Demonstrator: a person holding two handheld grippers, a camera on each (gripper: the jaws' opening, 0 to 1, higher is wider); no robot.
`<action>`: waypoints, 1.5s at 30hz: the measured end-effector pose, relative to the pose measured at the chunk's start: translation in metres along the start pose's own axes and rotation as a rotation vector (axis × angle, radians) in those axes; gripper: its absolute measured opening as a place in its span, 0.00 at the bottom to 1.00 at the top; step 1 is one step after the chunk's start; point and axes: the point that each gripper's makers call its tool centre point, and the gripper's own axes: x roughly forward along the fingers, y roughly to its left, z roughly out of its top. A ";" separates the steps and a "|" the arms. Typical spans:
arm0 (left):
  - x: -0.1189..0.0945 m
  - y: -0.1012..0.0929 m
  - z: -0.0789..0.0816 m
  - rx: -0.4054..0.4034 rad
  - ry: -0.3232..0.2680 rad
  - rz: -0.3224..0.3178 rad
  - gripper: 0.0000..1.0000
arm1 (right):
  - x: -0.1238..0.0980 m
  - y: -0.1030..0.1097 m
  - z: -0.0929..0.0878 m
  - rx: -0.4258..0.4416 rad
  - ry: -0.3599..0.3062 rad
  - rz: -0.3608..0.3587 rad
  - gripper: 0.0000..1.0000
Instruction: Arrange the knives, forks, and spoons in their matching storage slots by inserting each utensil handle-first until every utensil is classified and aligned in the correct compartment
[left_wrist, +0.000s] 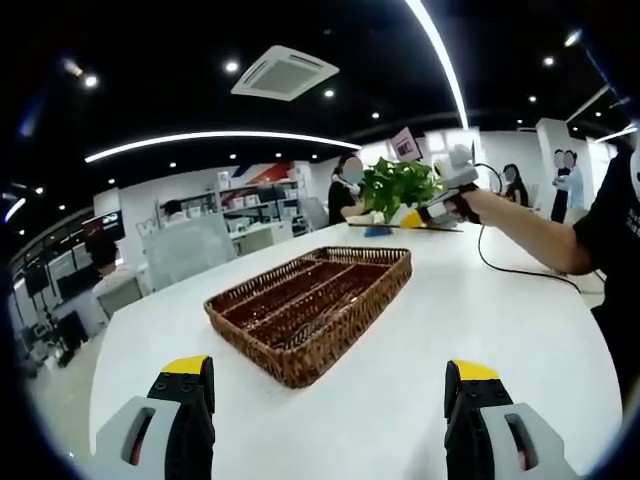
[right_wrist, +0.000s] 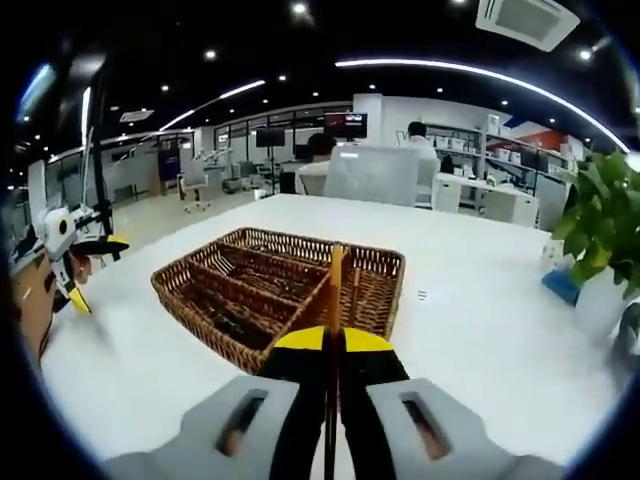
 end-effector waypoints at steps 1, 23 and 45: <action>0.000 0.000 0.000 0.000 -0.001 0.000 1.00 | 0.001 -0.001 0.001 0.000 0.000 -0.001 0.01; -0.001 0.003 0.001 -0.001 -0.003 0.001 1.00 | 0.034 -0.007 0.030 0.009 -0.010 -0.007 0.01; 0.000 0.005 -0.004 -0.002 0.008 0.004 1.00 | 0.081 -0.018 0.045 0.024 -0.004 -0.012 0.01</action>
